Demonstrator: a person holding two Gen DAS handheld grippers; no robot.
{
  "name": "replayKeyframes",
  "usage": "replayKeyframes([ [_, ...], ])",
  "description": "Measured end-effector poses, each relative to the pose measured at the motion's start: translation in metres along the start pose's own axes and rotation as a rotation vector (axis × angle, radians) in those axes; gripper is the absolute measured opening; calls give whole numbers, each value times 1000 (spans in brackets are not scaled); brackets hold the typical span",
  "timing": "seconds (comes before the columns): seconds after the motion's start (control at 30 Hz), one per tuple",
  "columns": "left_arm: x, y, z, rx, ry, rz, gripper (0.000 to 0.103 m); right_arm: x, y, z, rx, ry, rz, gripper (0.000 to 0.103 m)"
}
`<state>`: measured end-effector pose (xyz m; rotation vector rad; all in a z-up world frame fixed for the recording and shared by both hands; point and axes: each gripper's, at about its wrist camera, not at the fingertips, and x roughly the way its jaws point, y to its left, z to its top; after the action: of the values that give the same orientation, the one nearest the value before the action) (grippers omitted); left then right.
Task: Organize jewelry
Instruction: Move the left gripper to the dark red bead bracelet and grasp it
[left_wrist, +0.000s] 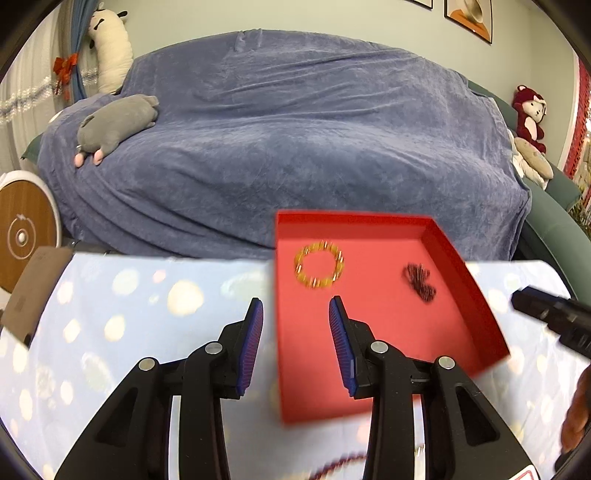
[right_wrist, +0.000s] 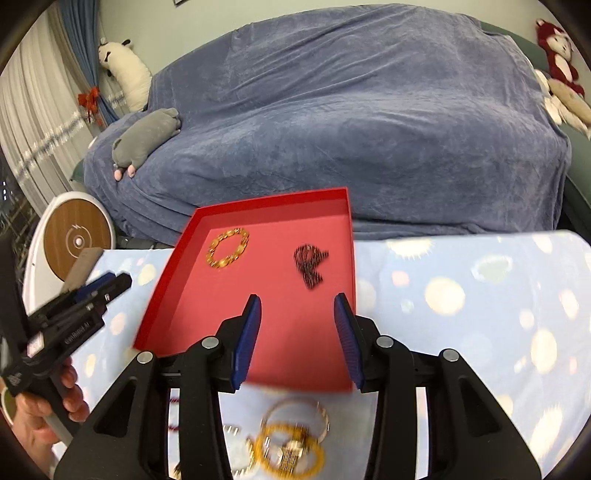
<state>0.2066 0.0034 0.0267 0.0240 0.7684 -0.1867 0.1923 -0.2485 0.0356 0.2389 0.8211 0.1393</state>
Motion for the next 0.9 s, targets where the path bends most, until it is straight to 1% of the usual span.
replayKeyframes([
  [0.13, -28, 4, -37, -11, 55, -10, 36, -40, 0, -29, 34, -13, -28, 40],
  [0.27, -45, 0, -67, -36, 108, -43, 37, -61, 1, -56, 77, -10, -42, 40],
  [0.3, -45, -2, -75, -39, 118, -50, 44, -65, 2, -63, 84, -13, -53, 40],
  [0.33, -45, -4, -82, -43, 126, -52, 48, -67, 3, -70, 86, -15, -65, 40],
  [0.4, -39, -6, -91, -48, 133, -49, 49, -69, 4, -82, 86, -21, -84, 40],
  [0.5, -25, -15, -99, 7, 139, -15, 49, -63, 7, -88, 64, -15, -95, 40],
  [0.57, -14, -17, -107, 25, 157, 5, 49, -59, 10, -90, 35, -17, -117, 40],
  [0.63, -4, -18, -113, 22, 179, 5, 49, -54, 12, -90, 14, -12, -126, 40],
  [0.9, 13, -25, -119, 47, 188, 10, 49, -38, 4, -91, 45, 14, -126, 40],
])
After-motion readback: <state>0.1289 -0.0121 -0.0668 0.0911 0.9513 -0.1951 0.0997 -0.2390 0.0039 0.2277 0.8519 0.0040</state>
